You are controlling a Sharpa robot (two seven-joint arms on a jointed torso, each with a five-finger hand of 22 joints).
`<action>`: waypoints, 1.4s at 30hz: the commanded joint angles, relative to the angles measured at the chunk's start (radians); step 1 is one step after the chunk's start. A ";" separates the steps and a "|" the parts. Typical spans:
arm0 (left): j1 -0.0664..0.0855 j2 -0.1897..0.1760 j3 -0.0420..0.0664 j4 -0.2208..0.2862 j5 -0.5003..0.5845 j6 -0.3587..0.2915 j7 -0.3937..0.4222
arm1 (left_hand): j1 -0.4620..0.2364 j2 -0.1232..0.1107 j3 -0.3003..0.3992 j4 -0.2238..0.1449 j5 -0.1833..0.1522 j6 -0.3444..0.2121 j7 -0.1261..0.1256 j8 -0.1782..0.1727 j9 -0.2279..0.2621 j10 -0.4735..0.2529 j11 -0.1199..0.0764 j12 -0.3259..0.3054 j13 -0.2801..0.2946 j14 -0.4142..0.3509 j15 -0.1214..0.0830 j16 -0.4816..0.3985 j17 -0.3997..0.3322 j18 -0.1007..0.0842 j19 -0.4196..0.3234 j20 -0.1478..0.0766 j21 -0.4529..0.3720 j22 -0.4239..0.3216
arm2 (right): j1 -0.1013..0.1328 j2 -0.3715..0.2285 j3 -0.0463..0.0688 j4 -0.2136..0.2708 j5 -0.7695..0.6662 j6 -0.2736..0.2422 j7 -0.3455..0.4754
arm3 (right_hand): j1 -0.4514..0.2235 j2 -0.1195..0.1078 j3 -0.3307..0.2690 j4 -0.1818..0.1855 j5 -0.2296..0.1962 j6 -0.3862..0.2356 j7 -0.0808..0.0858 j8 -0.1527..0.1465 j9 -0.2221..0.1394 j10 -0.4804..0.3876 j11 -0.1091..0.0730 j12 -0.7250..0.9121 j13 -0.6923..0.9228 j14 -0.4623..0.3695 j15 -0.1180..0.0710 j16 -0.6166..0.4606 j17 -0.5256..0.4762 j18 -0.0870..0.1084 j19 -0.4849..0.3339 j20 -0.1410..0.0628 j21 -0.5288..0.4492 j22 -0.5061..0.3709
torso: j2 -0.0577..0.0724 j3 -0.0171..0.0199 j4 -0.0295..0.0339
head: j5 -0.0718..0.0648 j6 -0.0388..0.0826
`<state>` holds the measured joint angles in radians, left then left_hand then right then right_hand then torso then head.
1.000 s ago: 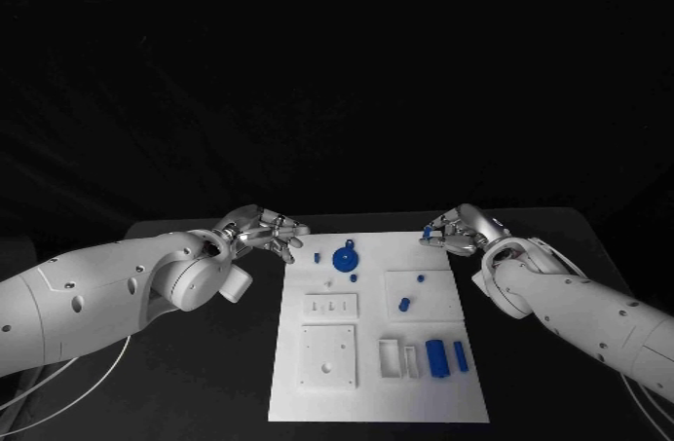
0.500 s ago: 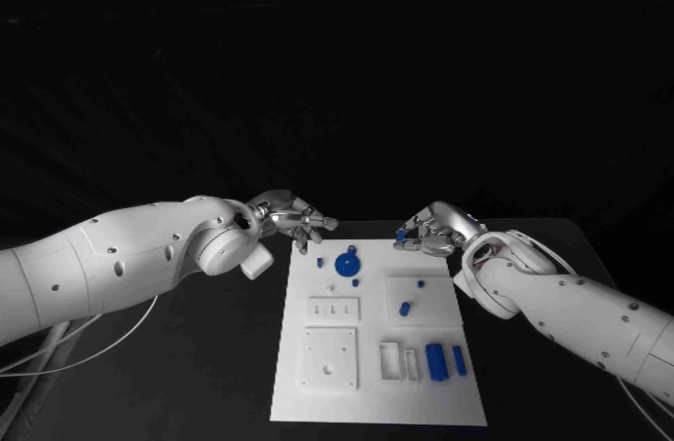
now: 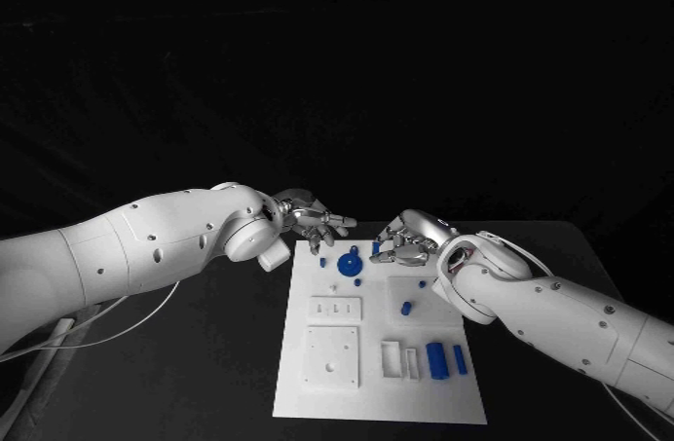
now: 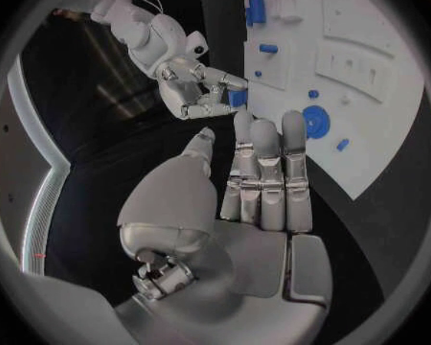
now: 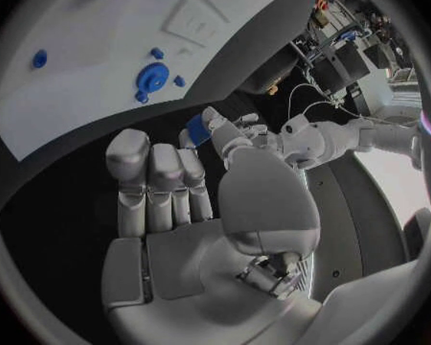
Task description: Assemble the parts on the task board
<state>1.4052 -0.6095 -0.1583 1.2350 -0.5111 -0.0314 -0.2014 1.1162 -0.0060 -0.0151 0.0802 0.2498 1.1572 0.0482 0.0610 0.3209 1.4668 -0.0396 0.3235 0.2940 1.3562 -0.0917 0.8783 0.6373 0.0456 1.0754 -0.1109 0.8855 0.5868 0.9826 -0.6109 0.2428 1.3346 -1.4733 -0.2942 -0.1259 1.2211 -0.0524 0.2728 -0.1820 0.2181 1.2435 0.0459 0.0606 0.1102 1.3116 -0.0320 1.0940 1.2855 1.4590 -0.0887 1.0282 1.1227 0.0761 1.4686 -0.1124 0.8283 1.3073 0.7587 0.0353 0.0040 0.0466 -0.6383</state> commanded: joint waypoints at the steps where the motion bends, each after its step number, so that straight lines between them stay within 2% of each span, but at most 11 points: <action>1: 0.001 0.013 0.000 -0.005 -0.038 0.036 -0.050 | -0.006 0.001 0.000 -0.001 -0.006 -0.004 -0.002 0.003 -0.011 0.048 -0.003 -0.004 0.006 -0.006 0.001 0.004 -0.004 -0.008 0.002 0.002 -0.026 0.030 | 0.001 0.007 -0.004 0.007 -0.034 0.034 -0.052 | -0.001 0.010 0.002 -0.005 0.007 -0.003 0.000 0.003 0.012 -0.002 -0.001 -0.004 0.000 0.000 -0.007 -0.004 -0.001 -0.019 0.049 -0.005 -0.003 0.105 | 0.001 0.0000 -0.0017 | 0.000 -0.002; 12: 0.002 0.052 0.000 -0.020 -0.127 0.086 -0.128 | -0.006 -0.004 0.000 -0.002 -0.012 -0.008 -0.001 0.002 -0.012 0.047 -0.002 -0.008 0.005 -0.009 0.002 0.004 -0.004 -0.009 0.004 0.003 -0.039 0.049 | 0.006 0.027 -0.011 0.020 -0.052 0.044 -0.090 | -0.002 0.011 0.003 -0.007 0.012 -0.004 0.000 0.003 0.013 -0.003 -0.001 -0.006 0.000 -0.001 -0.006 -0.006 -0.003 -0.019 0.049 -0.005 -0.005 0.105 | 0.001 -0.0003 0.0000 | -0.004 -0.009; 27: 0.001 0.077 0.000 -0.024 -0.152 0.133 -0.169 | -0.009 0.003 -0.003 -0.003 -0.016 -0.004 -0.002 0.002 -0.006 0.048 -0.002 -0.008 0.008 -0.010 0.002 0.007 -0.004 -0.009 0.008 0.003 -0.061 0.083 | 0.009 0.048 -0.013 0.019 -0.064 0.051 -0.108 | -0.005 0.012 0.003 -0.008 0.012 -0.005 0.000 0.003 0.014 -0.004 -0.001 -0.008 -0.001 0.000 -0.006 -0.007 -0.004 -0.019 0.050 -0.005 -0.007 0.104 | 0.002 -0.0004 0.0000 | -0.010 -0.014; 31: 0.001 0.083 0.000 -0.030 -0.153 0.136 -0.174 | -0.016 -0.001 -0.004 0.007 -0.042 -0.005 -0.002 0.003 -0.005 0.047 -0.002 -0.006 0.009 -0.011 0.002 0.009 -0.004 -0.010 0.010 0.003 -0.067 0.094 | 0.009 0.054 -0.013 0.019 -0.069 0.052 -0.111 | -0.005 0.012 0.003 -0.008 0.012 -0.005 0.000 0.003 0.014 -0.004 -0.001 -0.008 -0.001 0.000 -0.006 -0.007 -0.004 -0.019 0.050 -0.005 -0.007 0.104 | 0.002 0.0013 -0.0001 | -0.010 -0.015; 33: 0.001 0.086 0.000 -0.033 -0.153 0.135 -0.176 | -0.019 -0.003 -0.003 0.011 -0.078 -0.006 -0.002 0.003 -0.004 0.047 -0.001 -0.006 0.010 -0.011 0.002 0.009 -0.004 -0.010 0.010 0.003 -0.069 0.097 | 0.009 0.056 -0.013 0.019 -0.070 0.053 -0.112 | -0.005 0.012 0.003 -0.008 0.012 -0.005 0.000 0.003 0.014 -0.004 -0.001 -0.008 -0.001 0.000 -0.006 -0.007 -0.004 -0.019 0.050 -0.005 -0.007 0.104 | 0.003 0.0006 -0.0005 | -0.011 -0.015; 35: 0.001 0.089 0.000 -0.036 -0.153 0.134 -0.176 | -0.020 -0.011 0.008 0.021 -0.090 -0.007 -0.002 0.003 0.000 0.047 -0.001 -0.006 0.011 -0.011 0.002 0.009 -0.005 -0.009 0.012 0.004 -0.077 0.109 | 0.009 0.058 -0.013 0.020 -0.071 0.055 -0.113 | -0.005 0.012 0.003 -0.008 0.012 -0.005 0.000 0.003 0.014 -0.004 -0.001 -0.008 -0.001 0.000 -0.006 -0.007 -0.004 -0.019 0.050 -0.005 -0.007 0.104 | 0.003 -0.0001 -0.0001 | -0.012 -0.015; 42: 0.000 0.098 -0.001 -0.043 -0.153 0.131 -0.179 | -0.024 -0.005 0.010 0.027 -0.095 -0.008 -0.001 0.002 0.001 0.047 -0.001 -0.007 0.011 -0.012 0.002 0.009 -0.006 -0.009 0.013 0.004 -0.082 0.116 | 0.009 0.063 -0.013 0.025 -0.073 0.061 -0.110 | -0.005 0.012 0.003 -0.008 0.012 -0.005 0.000 0.003 0.014 -0.004 -0.001 -0.008 -0.001 0.000 -0.006 -0.007 -0.004 -0.019 0.050 -0.005 -0.007 0.104 | 0.003 0.0010 0.0006 | -0.014 -0.016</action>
<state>1.4046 -0.5143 -0.1593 1.1929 -0.6596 0.0852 -0.3755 1.0994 -0.0136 -0.0028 0.1013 0.1595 1.1573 0.0481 0.0610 0.3207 1.4667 -0.0394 0.3184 0.3042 1.3535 -0.0888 0.8832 0.6324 0.0457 1.0794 -0.1070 0.8070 0.7021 0.9916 -0.5499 0.2298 1.3557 -1.5318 -0.2527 -0.2350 1.2173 -0.0460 0.2733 -0.1864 0.2255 1.2346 0.0474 0.0605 0.1159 1.3115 -0.0319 1.0896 1.2851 1.4590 -0.0885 1.0252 1.1199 0.0761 1.4685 -0.1123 0.8245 1.3073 0.7614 0.0357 0.0041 0.0341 -0.6530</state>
